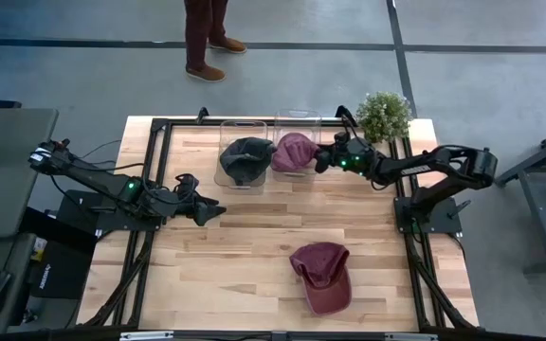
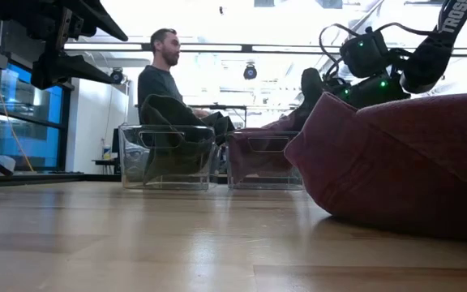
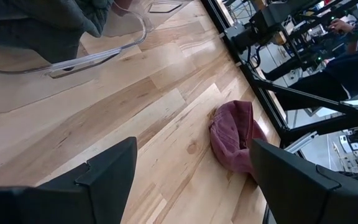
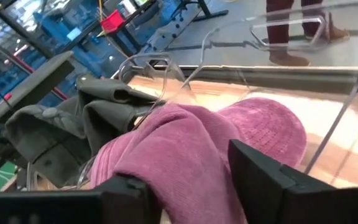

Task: Pick & Place hat
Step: Put the right red cap into the right transparent bin

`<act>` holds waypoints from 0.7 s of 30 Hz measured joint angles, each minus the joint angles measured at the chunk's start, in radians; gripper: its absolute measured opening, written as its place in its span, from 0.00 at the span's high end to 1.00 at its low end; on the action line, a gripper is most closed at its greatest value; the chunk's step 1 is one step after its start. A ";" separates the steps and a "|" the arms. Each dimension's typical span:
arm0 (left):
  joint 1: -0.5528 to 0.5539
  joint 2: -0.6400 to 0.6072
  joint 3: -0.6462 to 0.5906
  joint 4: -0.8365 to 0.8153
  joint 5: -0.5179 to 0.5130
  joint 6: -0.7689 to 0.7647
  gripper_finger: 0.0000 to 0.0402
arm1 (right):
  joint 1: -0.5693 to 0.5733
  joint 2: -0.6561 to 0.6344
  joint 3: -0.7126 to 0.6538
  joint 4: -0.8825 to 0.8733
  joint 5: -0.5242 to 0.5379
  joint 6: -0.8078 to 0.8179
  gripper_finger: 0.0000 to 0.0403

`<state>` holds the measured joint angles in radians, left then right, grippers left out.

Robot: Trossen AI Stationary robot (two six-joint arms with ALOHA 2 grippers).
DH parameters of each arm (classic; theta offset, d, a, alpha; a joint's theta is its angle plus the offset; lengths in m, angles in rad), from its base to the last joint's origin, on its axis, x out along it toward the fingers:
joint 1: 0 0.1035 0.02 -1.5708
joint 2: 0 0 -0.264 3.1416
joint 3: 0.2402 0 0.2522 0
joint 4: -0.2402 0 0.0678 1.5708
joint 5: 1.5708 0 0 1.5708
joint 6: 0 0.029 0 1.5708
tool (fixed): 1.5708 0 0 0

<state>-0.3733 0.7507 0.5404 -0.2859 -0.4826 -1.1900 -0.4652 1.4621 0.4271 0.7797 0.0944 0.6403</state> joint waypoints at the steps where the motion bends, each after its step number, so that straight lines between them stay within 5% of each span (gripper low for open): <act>1: 0.000 0.000 0.000 0.000 0.001 -0.001 0.25 | 0.000 -0.012 0.000 -0.009 0.000 -0.014 0.57; 11: 0.000 0.000 0.000 0.000 0.001 -0.002 0.25 | 0.000 -0.184 0.000 -0.230 0.032 -0.156 0.46; 21: 0.000 0.000 0.000 0.000 0.001 -0.005 0.25 | 0.000 -0.307 0.006 -0.308 0.011 -0.197 0.44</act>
<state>-0.3736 0.7507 0.5404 -0.2862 -0.4816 -1.1950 -0.4652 1.1547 0.4326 0.4714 0.1051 0.4433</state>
